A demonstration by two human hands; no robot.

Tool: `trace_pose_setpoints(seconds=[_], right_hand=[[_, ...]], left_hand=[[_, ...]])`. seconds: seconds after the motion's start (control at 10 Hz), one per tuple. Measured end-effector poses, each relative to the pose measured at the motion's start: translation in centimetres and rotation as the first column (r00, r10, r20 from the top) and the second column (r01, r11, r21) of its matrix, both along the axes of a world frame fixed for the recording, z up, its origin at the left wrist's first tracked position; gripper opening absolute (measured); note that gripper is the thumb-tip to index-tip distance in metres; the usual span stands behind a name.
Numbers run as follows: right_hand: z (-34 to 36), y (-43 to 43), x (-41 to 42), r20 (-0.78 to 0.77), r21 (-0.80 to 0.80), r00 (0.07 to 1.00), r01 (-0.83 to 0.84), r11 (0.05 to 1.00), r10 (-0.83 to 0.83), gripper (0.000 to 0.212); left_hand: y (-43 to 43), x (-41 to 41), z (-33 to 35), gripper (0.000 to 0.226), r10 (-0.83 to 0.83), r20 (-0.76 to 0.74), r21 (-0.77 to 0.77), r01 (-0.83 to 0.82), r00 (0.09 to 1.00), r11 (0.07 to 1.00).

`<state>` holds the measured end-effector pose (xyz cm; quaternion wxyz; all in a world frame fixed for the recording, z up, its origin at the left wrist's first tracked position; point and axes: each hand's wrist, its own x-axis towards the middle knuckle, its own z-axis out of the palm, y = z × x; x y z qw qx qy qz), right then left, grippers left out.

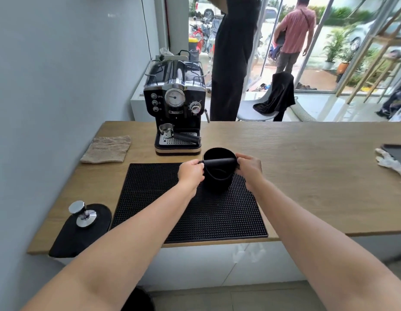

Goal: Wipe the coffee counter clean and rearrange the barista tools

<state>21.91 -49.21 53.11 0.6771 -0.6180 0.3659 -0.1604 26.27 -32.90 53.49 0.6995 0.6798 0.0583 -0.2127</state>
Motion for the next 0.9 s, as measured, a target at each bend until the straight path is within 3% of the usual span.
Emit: trace_pose_setpoints(seconds=[0.1,0.2,0.4,0.6,0.7,0.8,0.9], right_hand=[[0.5,-2.2,-0.8,0.007,-0.003,1.000,0.013,1.000,-0.013,0.035],[0.6,-3.7,-1.1,-0.011,-0.005,1.000,0.016,1.000,-0.016,0.039],[0.6,-4.2,-1.5,-0.030,-0.025,0.999,-0.024,0.999,0.023,0.035],[0.6,-3.7,-1.5,-0.068,-0.140,0.997,-0.035,0.990,0.026,0.045],[0.0,-2.7,-1.4,-0.173,-0.461,0.983,-0.024,0.887,-0.064,0.047],[-0.2,-0.4,-1.5,-0.125,-0.725,0.987,-0.018,0.689,-0.105,0.041],[-1.0,3.2,-1.0,-0.053,-0.799,0.997,-0.080,0.595,0.064,0.033]], left_hand=[[-3.0,0.7,-0.2,0.044,-0.047,-0.003,0.019,0.047,0.999,0.999],[-5.0,1.1,-0.4,0.021,-0.068,0.015,0.047,0.067,0.998,0.997],[-6.6,1.2,-0.4,0.038,-0.085,0.060,0.091,0.080,0.995,0.993],[-5.7,1.5,-1.1,0.028,-0.102,0.072,0.058,0.098,0.992,0.993],[-4.5,1.6,-1.2,0.049,-0.125,0.147,0.163,0.100,0.981,0.982],[-2.0,1.5,-2.0,0.044,-0.192,0.241,0.409,0.080,0.951,0.909],[1.5,1.5,-3.7,0.041,-0.271,0.305,0.667,-0.001,0.913,0.745]])
